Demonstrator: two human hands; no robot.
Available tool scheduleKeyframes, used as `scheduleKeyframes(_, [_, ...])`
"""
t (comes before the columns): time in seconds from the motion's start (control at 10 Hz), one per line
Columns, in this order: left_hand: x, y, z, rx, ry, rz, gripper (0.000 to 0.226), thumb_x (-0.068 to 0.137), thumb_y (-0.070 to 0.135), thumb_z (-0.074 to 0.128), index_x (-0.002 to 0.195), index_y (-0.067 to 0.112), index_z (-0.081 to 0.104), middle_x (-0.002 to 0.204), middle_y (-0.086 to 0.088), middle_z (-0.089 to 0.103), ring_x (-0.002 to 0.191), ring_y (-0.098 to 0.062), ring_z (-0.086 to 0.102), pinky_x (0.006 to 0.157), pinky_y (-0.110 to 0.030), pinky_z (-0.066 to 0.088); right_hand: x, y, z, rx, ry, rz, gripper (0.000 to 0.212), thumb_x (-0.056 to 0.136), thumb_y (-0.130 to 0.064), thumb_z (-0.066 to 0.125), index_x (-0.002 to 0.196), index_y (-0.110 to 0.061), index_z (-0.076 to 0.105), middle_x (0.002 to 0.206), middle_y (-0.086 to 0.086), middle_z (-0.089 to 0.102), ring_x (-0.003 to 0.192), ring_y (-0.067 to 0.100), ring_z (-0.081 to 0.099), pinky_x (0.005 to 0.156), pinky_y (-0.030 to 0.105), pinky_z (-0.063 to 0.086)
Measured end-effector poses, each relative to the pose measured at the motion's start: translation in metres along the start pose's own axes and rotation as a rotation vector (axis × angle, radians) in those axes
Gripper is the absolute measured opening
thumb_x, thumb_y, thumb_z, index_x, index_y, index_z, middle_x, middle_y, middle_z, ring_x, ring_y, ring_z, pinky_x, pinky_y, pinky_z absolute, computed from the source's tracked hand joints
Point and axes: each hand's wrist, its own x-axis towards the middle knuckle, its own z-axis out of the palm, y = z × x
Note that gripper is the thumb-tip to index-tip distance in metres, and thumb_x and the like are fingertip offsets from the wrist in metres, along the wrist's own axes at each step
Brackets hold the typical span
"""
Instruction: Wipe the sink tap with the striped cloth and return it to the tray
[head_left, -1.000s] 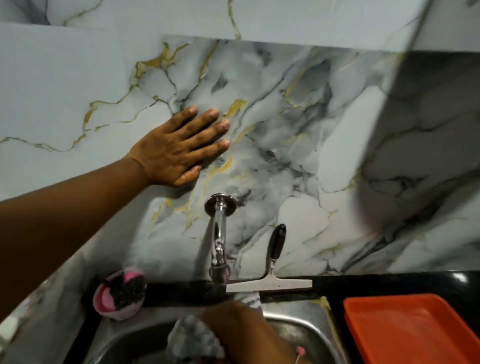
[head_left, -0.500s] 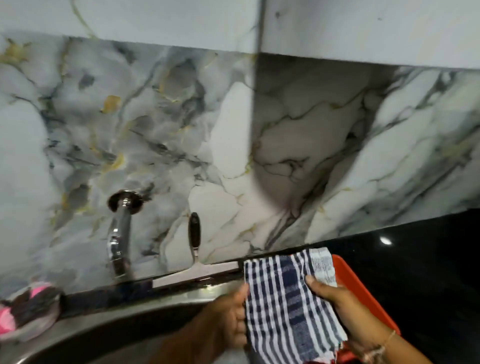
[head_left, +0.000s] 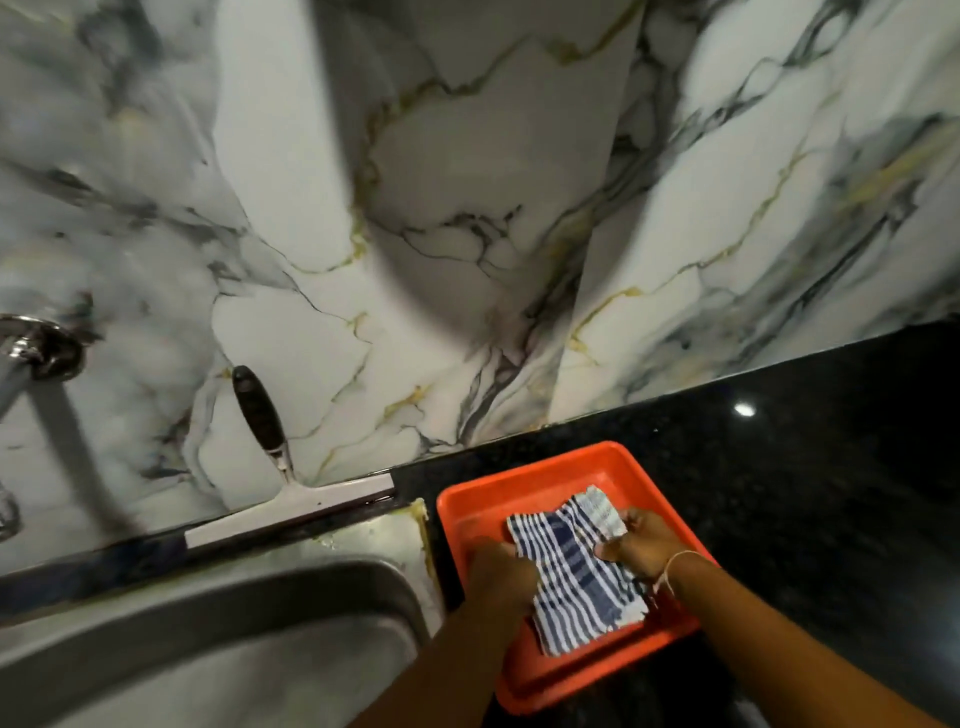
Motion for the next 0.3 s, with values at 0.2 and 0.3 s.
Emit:
scheduleKeyframes(0.2, [-0.008,0.011,-0.001,0.147,0.016,0.108,0.020,0.093,0.009,0.058,0.112,0.006,0.063,0.107,-0.014,0.070,0.094,-0.028,0.067,0.092,-0.041,0.057,-0.015,-0.003,0.014,-0.312,0.245,-0.191,0.071,0.070,-0.025,0.084,0.132,-0.018,0.050,0.121,0.013,0.070,0.112,0.036,0.065,0.094,0.042,0.053])
scheduleKeyframes(0.3, [-0.027,0.012,-0.022,0.181,0.130,0.250,0.042,0.089,0.008,0.058,0.130,0.013,0.057,0.125,-0.010,0.068,0.105,-0.027,0.064,0.095,-0.035,0.051,-0.038,-0.007,0.015,-0.340,0.413,-0.301,0.073,0.079,-0.024,0.078,0.142,-0.009,0.044,0.139,0.021,0.058,0.129,0.040,0.053,0.108,0.049,0.046])
